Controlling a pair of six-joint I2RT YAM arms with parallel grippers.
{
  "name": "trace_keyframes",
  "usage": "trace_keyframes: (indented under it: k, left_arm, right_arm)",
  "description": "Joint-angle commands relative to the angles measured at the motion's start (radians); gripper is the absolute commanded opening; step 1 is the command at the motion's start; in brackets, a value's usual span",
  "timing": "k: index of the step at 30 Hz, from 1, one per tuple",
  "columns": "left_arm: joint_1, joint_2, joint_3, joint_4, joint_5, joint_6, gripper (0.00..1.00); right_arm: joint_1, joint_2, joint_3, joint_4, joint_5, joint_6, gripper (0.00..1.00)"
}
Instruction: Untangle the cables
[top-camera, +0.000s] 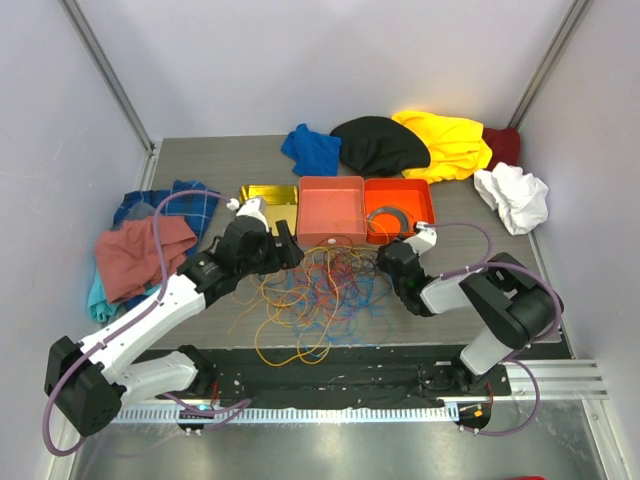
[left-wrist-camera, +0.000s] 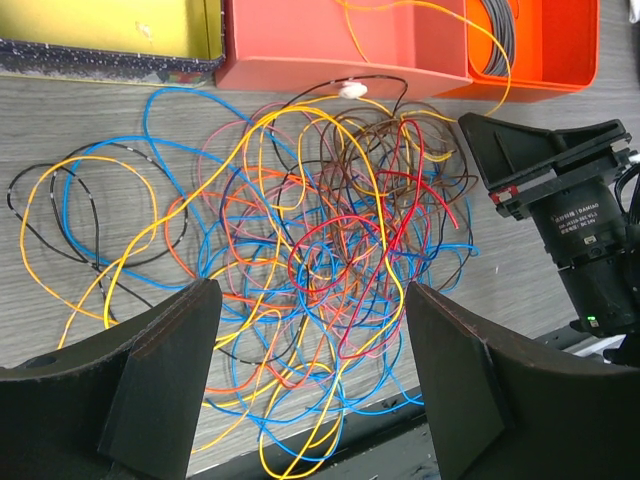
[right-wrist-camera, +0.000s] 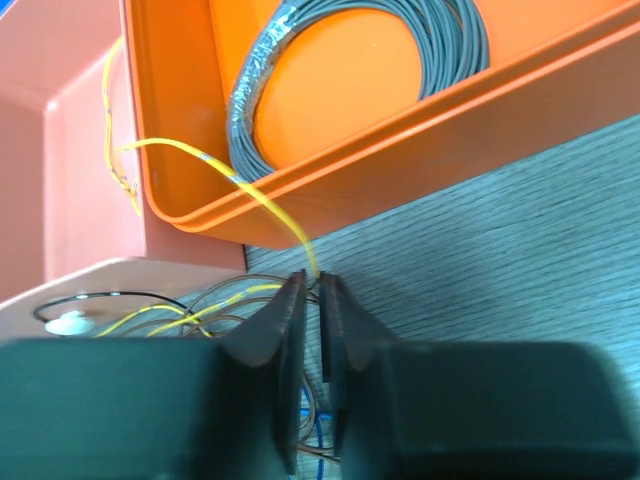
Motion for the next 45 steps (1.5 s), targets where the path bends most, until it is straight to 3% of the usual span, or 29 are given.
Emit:
trace_keyframes:
  k: [1, 6, 10, 13, 18, 25, 29, 35, 43, 45]
  left_arm:
    - [-0.013, 0.007, 0.006, 0.036, -0.01, 0.001, 0.79]
    - [-0.02, 0.013, 0.006, 0.036, -0.018, -0.003, 0.79]
    - [-0.023, 0.015, 0.005, 0.041, -0.024, -0.006, 0.79]
    - [-0.025, 0.015, 0.002, 0.05, -0.024, -0.011, 0.79]
    - [-0.028, 0.012, -0.003, 0.059, -0.024, -0.015, 0.79]
    - [-0.031, -0.02, -0.025, 0.064, -0.033, -0.041, 0.79]
    - [-0.031, -0.059, -0.034, 0.053, -0.05, -0.048, 0.79]
    - [-0.031, -0.118, -0.038, 0.023, -0.081, -0.048, 0.79]
    - [-0.031, -0.151, -0.054, 0.018, -0.091, -0.051, 0.79]
    - [-0.031, -0.154, -0.052, 0.015, -0.093, -0.051, 0.79]
  right_arm:
    - [0.006, 0.022, 0.013, 0.078, 0.042, 0.023, 0.04]
    - [0.022, -0.038, -0.003, 0.067, 0.06, 0.002, 0.01]
    - [0.076, -0.176, 0.009, -0.05, 0.112, -0.046, 0.01]
    - [0.105, -0.3, 0.053, -0.152, 0.132, -0.1, 0.01]
    - [0.113, -0.365, 0.205, -0.299, 0.1, -0.17, 0.01]
    - [0.096, -0.166, 0.473, -0.465, -0.012, -0.242, 0.01]
    - [0.079, 0.03, 0.642, -0.528, -0.041, -0.272, 0.01]
    - [0.047, 0.238, 0.851, -0.66, -0.038, -0.299, 0.01]
    - [0.0, 0.399, 1.082, -0.856, -0.03, -0.364, 0.01]
    - [0.001, 0.41, 1.103, -0.91, -0.03, -0.37, 0.16]
